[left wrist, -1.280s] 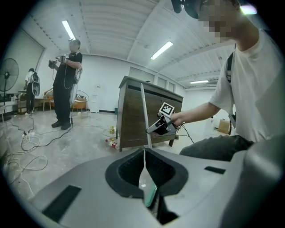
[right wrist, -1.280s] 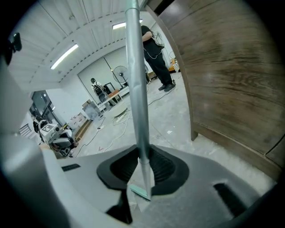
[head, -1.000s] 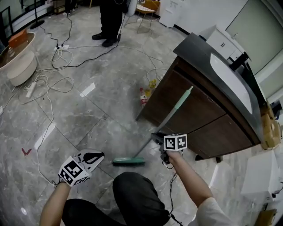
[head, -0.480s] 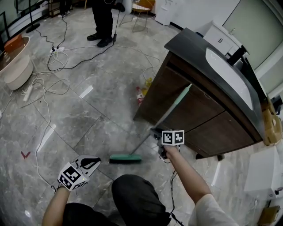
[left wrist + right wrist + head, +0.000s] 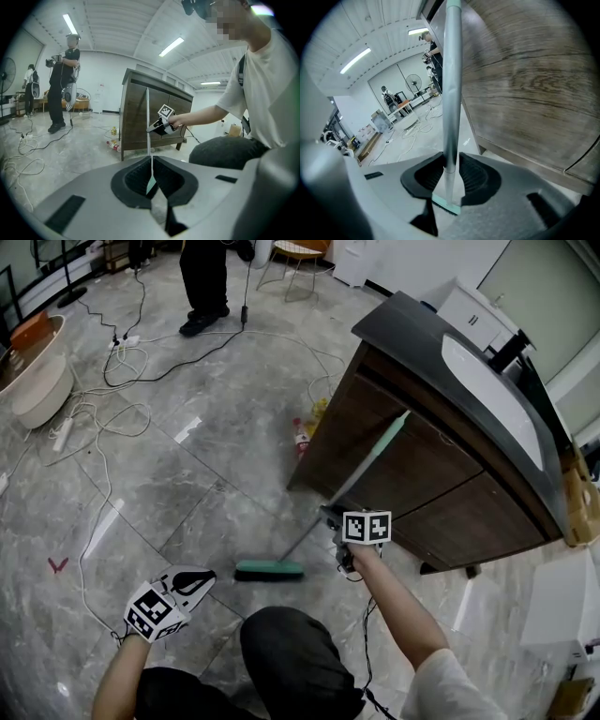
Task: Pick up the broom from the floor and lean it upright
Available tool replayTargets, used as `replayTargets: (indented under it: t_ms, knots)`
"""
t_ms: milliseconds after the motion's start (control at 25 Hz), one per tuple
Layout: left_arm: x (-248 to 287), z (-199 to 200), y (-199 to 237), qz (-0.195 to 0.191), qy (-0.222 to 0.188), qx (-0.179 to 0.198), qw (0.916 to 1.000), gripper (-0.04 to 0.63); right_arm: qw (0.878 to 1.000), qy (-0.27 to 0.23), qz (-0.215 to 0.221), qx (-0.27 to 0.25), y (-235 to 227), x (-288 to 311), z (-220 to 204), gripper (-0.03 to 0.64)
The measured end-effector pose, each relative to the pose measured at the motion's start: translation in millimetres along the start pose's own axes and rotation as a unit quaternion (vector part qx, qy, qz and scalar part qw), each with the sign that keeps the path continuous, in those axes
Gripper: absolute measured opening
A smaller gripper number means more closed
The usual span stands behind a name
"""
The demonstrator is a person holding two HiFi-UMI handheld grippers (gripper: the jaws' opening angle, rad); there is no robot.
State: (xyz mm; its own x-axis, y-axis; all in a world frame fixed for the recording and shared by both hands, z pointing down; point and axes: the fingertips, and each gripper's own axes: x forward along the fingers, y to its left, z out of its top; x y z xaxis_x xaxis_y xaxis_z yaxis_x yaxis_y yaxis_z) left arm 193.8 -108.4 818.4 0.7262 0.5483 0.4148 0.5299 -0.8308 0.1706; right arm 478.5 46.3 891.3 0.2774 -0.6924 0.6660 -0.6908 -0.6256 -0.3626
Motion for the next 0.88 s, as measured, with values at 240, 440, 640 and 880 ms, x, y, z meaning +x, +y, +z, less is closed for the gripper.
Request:
replayTargets:
  t_ms: [240, 440, 640, 880]
  knots:
    - [1, 0, -1, -0.004, -0.001, 0.003, 1.0000, 0.012, 1.000, 0.000, -0.010, -0.006, -2, -2, -2, 0.139]
    - [0, 6, 4, -0.002, -0.015, 0.001, 0.9999, 0.011, 1.000, -0.002, -0.010, -0.009, 2, -2, -1, 0.163]
    - [4, 14, 6, -0.005, -0.026, 0.006, 0.9996, 0.011, 1.000, -0.008, -0.012, -0.017, 7, -7, 1, 0.167]
    - [5, 21, 10, -0.007, -0.038, 0.003, 0.9992, 0.011, 0.999, -0.013, -0.024, -0.032, 11, -17, 0, 0.172]
